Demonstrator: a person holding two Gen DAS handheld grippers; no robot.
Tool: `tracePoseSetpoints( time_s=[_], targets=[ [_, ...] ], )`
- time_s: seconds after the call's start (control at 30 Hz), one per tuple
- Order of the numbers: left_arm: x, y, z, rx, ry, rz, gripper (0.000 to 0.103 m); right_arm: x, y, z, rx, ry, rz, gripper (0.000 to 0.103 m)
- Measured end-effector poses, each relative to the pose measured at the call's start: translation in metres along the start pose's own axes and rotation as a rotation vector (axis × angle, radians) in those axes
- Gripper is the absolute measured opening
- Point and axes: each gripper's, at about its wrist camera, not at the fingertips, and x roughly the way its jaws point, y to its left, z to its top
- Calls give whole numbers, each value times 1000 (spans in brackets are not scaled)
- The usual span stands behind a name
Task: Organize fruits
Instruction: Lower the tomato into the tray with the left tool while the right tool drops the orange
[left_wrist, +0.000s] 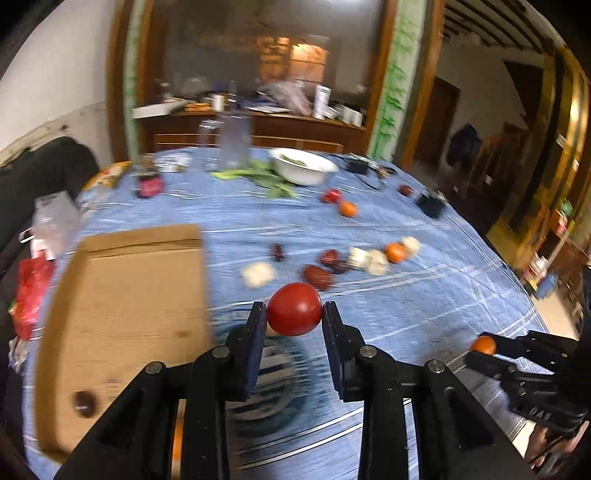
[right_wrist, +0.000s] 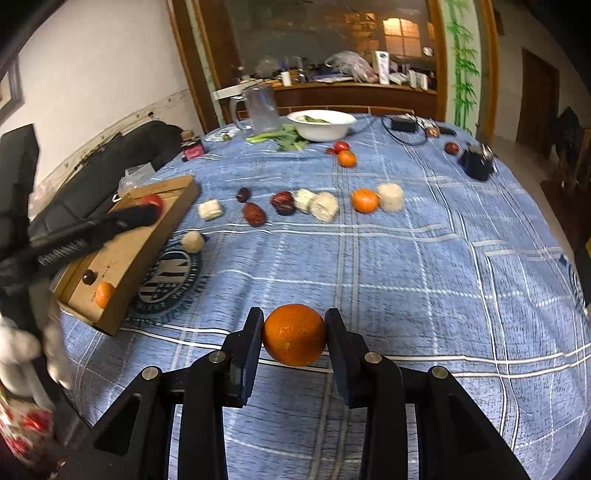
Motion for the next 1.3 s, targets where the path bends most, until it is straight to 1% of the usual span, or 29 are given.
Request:
tracePoseSetpoints(
  time_s=[0.17,0.23,0.37,0.43,0.57,0.67,0.73,0.9,1.1,1.2,1.27,1.3],
  targets=[
    [-25,55,-7,-65,-34,80,30,-2,37,5,-71,-15,28,37],
    [-27,71,-11,-84,-38,103,30,1,51,7,-100,-8,41,37],
    [-22,107,-19,-148,-8,132,30,14,85,14,-153,32,93,37],
    [-18,120,-22,-168,10,156,30,23,102,21,-170,52,135,37],
    [-7,150,-29,-221,72,189,30,45,137,37,-190,78,223,37],
    [1,163,-31,-232,106,207,30,66,165,46,-231,91,257,37],
    [8,170,-32,-237,123,209,30,84,186,48,-261,118,273,38],
    [19,176,-35,-240,156,202,30,123,220,45,-308,183,269,38],
    [23,187,-39,-278,181,205,30,151,228,47,-297,208,260,38],
    [21,191,-42,-297,187,210,30,157,232,46,-304,208,244,38],
    [18,192,-42,-301,189,206,34,159,235,45,-313,203,230,38],
    [16,192,-42,-305,191,209,40,159,235,45,-313,203,228,38]
  ],
)
